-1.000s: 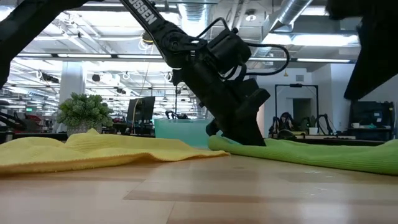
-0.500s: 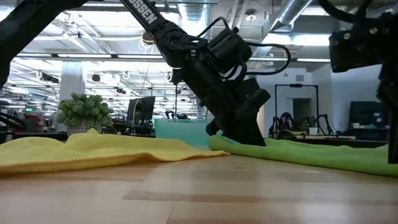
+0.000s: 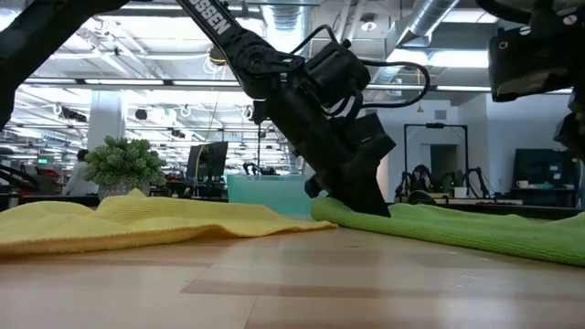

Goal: Roll microfiber towels into tight, uniform cylinder then place into a basket
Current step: Fold the green microfiber cloth

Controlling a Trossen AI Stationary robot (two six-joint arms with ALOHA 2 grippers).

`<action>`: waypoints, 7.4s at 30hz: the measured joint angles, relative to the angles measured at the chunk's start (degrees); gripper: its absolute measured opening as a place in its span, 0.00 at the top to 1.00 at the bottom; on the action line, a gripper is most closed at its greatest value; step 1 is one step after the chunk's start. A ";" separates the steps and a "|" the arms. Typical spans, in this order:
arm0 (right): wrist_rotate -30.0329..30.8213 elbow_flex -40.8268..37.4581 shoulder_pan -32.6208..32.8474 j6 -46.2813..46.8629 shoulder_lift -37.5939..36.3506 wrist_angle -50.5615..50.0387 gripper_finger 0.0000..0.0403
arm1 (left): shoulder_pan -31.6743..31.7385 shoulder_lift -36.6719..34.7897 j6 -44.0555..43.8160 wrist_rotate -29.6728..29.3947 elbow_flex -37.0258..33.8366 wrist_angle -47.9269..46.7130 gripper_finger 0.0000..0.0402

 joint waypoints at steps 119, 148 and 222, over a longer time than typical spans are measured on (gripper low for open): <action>6.25 -18.39 -38.14 -13.40 -17.93 9.45 0.71 | -3.48 -16.87 5.45 3.04 -26.15 25.98 0.83; 12.94 -14.87 -34.86 -13.34 -18.08 -7.17 0.71 | -2.15 -9.01 7.69 -21.21 -17.90 11.62 0.83; 20.24 -12.84 -28.11 -18.17 -29.95 -10.09 0.71 | -24.88 -12.95 25.41 -13.75 -6.56 -20.12 0.83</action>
